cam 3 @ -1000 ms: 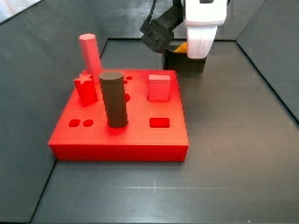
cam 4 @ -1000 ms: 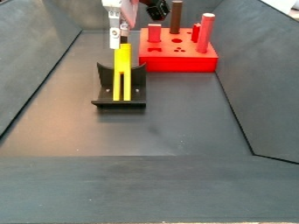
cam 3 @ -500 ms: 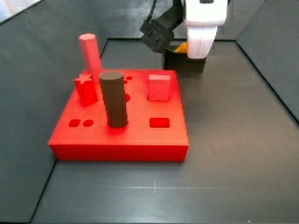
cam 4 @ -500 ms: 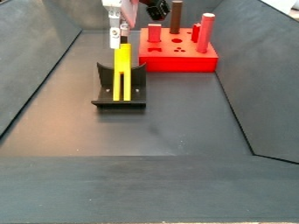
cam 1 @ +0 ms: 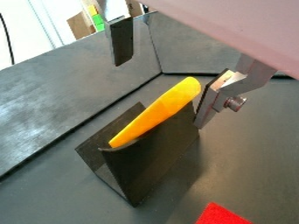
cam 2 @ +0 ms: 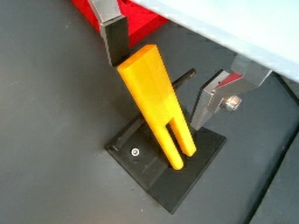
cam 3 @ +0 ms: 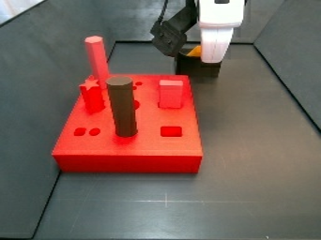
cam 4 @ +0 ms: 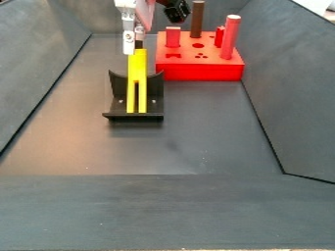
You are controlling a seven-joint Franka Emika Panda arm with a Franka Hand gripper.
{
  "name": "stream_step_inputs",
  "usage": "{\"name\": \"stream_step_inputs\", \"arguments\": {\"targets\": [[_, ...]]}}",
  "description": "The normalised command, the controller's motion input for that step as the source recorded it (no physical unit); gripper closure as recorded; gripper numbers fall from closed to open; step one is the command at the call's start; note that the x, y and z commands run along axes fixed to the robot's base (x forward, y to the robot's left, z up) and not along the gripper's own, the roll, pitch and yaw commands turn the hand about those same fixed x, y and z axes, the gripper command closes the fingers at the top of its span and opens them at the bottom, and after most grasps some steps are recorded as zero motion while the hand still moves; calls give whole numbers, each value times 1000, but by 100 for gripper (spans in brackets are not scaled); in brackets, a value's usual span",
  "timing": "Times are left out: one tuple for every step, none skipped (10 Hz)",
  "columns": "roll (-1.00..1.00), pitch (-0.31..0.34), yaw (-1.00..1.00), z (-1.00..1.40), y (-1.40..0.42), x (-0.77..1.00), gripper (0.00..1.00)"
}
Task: Pick up the square-circle object. Move up. Place the square-circle object on the fixture. Regrasp the square-circle object. Move to above the board. Insert the square-circle object.
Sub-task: Regrasp the square-circle object.
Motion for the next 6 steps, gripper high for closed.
{"name": "stream_step_inputs", "arguments": {"targets": [[-6, 204, 90, 3, -21, 84, 0], [-6, 204, 90, 3, -21, 84, 0], [-6, 204, 90, 3, -21, 84, 0], [-6, 204, 90, 3, -21, 84, 0], [-6, 204, 90, 3, -21, 84, 0], [-6, 204, 90, 3, -21, 84, 0]]}}
